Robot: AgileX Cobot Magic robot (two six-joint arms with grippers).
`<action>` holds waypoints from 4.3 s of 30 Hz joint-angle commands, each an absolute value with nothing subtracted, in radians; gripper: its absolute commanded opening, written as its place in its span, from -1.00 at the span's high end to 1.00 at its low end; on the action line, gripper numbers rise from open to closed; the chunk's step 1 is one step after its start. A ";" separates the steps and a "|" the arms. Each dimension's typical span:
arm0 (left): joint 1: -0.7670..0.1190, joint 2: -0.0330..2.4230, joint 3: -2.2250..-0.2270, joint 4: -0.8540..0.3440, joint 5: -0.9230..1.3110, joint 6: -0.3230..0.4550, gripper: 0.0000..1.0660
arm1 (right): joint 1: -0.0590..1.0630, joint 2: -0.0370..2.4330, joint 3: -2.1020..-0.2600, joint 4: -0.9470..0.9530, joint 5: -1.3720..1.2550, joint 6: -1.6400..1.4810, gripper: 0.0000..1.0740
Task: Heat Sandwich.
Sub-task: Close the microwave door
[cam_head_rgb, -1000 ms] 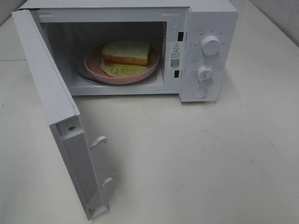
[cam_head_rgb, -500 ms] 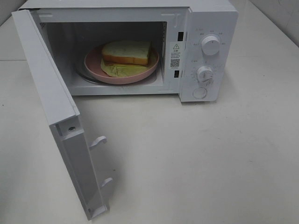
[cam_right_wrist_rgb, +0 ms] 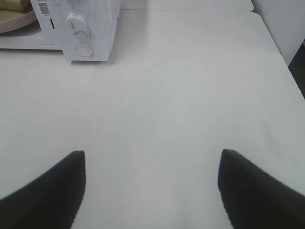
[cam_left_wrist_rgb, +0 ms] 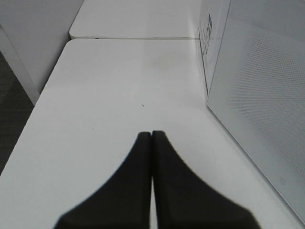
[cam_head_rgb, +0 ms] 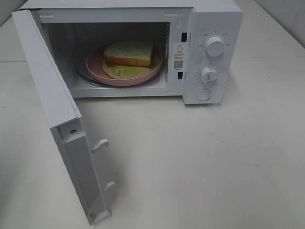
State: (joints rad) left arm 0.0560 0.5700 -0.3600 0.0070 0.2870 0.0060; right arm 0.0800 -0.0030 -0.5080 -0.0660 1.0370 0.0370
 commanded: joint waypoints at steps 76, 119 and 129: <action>-0.718 1.677 -0.583 -0.267 -0.827 0.101 1.00 | 0.073 -0.031 -0.507 -0.064 1.027 0.036 -0.37; -0.769 1.997 -1.115 -0.379 -0.675 0.209 1.00 | 0.073 -0.031 -0.507 -0.064 1.027 0.036 -0.37; -0.747 2.049 -1.193 -0.411 -0.642 0.223 1.00 | 0.073 -0.031 -0.507 -0.064 1.027 0.036 -0.37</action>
